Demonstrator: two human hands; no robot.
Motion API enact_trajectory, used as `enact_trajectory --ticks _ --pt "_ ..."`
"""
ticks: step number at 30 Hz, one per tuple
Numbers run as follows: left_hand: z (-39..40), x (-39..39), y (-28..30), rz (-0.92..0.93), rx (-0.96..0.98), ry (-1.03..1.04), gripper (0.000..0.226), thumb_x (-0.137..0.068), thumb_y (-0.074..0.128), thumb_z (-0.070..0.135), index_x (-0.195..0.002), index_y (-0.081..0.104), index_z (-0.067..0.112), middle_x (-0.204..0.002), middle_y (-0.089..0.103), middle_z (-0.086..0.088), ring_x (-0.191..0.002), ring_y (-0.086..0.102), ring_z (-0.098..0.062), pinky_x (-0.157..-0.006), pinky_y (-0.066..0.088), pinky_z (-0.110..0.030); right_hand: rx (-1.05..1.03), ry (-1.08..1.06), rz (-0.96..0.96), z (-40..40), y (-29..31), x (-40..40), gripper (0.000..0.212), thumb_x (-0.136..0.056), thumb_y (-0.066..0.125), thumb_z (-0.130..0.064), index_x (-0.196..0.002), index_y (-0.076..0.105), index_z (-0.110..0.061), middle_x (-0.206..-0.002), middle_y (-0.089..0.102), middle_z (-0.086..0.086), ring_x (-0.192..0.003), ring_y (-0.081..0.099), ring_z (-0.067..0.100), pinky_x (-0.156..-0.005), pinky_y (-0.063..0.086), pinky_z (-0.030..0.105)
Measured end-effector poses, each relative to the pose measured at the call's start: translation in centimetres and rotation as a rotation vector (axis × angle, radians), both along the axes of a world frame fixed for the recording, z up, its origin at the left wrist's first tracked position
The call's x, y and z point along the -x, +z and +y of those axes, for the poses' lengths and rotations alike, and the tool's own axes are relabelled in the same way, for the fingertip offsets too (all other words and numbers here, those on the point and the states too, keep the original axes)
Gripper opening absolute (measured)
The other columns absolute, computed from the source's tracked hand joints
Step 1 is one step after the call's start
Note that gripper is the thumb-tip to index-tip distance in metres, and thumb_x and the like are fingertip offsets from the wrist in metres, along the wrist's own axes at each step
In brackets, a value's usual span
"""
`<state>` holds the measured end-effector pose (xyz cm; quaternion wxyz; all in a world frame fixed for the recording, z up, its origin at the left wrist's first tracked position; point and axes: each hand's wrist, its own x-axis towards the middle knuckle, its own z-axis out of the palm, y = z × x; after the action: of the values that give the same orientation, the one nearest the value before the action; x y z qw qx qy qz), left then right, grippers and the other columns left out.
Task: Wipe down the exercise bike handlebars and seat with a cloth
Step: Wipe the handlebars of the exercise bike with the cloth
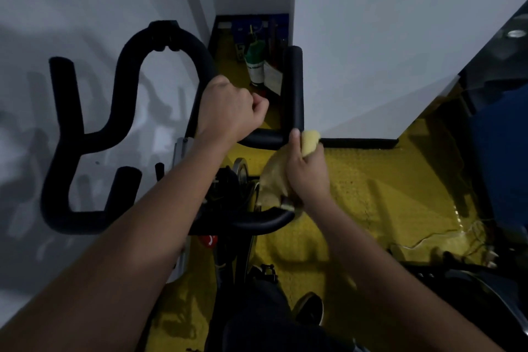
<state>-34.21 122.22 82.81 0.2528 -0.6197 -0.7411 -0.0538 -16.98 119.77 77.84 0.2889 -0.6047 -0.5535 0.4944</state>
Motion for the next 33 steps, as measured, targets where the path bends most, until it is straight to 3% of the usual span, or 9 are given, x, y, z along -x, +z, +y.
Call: enact_trajectory --ticks 6,9,12,17,21,24,26,28,33 --pt "0.3 0.3 0.0 -0.016 -0.023 -0.013 0.060 -0.093 0.032 0.029 -0.048 0.062 0.005 -0.039 0.048 -0.006 -0.044 0.042 -0.024 -0.077 0.043 -0.036 -0.286 0.009 -0.087 7.9 3.6 4.5 0.063 -0.096 0.043 -0.070 -0.123 0.049 -0.013 -0.084 0.058 -0.005 -0.080 0.063 0.023 -0.066 0.048 0.034" --pt "0.5 0.5 0.0 -0.011 -0.019 -0.013 0.060 -0.094 0.032 0.030 -0.050 0.064 0.006 -0.039 0.047 -0.005 -0.046 0.043 -0.024 -0.076 0.043 -0.036 -0.324 -0.019 -0.061 8.8 3.7 5.1 0.059 -0.091 0.051 -0.071 -0.113 0.052 -0.017 -0.081 0.057 -0.011 -0.072 0.059 0.010 -0.060 0.046 0.028" --pt "0.5 0.3 -0.1 -0.024 -0.019 -0.016 0.059 -0.095 0.033 0.030 -0.051 0.064 0.006 -0.040 0.047 -0.005 -0.047 0.042 -0.024 -0.076 0.043 -0.036 -0.228 -0.001 -0.059 8.4 3.3 4.5 0.062 -0.085 0.056 -0.075 -0.107 0.057 -0.018 -0.082 0.059 -0.012 -0.073 0.057 0.004 -0.058 0.041 0.025" --pt "0.4 -0.2 -0.5 -0.037 -0.053 -0.022 0.057 -0.093 0.036 0.028 -0.048 0.063 0.006 -0.038 0.044 -0.005 -0.046 0.043 -0.025 -0.074 0.045 -0.035 0.057 0.046 0.055 4.7 1.7 1.4 0.061 -0.082 0.063 -0.073 -0.085 0.069 -0.013 -0.083 0.075 0.006 -0.076 0.073 0.021 -0.072 0.062 0.044" --pt "0.4 -0.4 -0.2 -0.062 -0.012 -0.031 0.059 -0.094 0.029 0.031 -0.051 0.061 0.007 -0.041 0.042 -0.005 -0.053 0.042 -0.025 -0.078 0.045 -0.038 0.299 0.069 0.213 0.5 0.9 -1.5 0.058 -0.082 0.069 -0.068 -0.098 0.073 -0.012 -0.091 0.078 0.008 -0.083 0.076 0.024 -0.082 0.063 0.047" --pt "0.4 -0.4 -0.3 -0.085 -0.015 -0.047 0.057 -0.096 0.026 0.033 -0.053 0.056 0.012 -0.044 0.044 -0.004 -0.054 0.042 -0.023 -0.080 0.044 -0.038 0.297 0.071 0.265 -1.4 0.2 -2.2 0.071 -0.079 0.069 -0.070 -0.108 0.068 -0.005 -0.095 0.076 0.016 -0.086 0.075 0.036 -0.079 0.061 0.057" --pt "0.4 -0.3 -0.2 -0.090 -0.018 -0.047 0.055 -0.097 0.024 0.033 -0.053 0.052 0.015 -0.043 0.043 -0.002 -0.049 0.041 -0.022 -0.086 0.044 -0.037 0.173 0.057 0.195 -1.3 0.5 -1.6 0.069 -0.082 0.062 -0.074 -0.114 0.062 -0.014 -0.097 0.074 0.006 -0.087 0.073 0.025 -0.080 0.062 0.048" --pt "0.4 -0.1 -0.1 -0.088 -0.002 -0.034 0.054 -0.098 0.021 0.034 -0.053 0.047 0.016 -0.043 0.040 -0.001 -0.045 0.037 -0.021 -0.090 0.043 -0.038 -0.012 0.051 0.057 0.6 1.3 -0.2 0.062 -0.089 0.056 -0.071 -0.121 0.051 -0.018 -0.095 0.063 -0.008 -0.085 0.064 0.008 -0.070 0.054 0.027" --pt "0.4 0.0 0.1 -0.102 0.024 -0.027 0.051 -0.096 0.018 0.036 -0.063 0.052 0.016 -0.055 0.049 -0.005 -0.058 0.044 -0.024 -0.092 0.039 -0.036 -0.250 0.049 -0.009 7.2 3.4 3.9 0.049 -0.090 0.060 -0.065 -0.105 0.051 -0.019 -0.087 0.057 -0.015 -0.074 0.055 -0.007 -0.064 0.043 0.007"
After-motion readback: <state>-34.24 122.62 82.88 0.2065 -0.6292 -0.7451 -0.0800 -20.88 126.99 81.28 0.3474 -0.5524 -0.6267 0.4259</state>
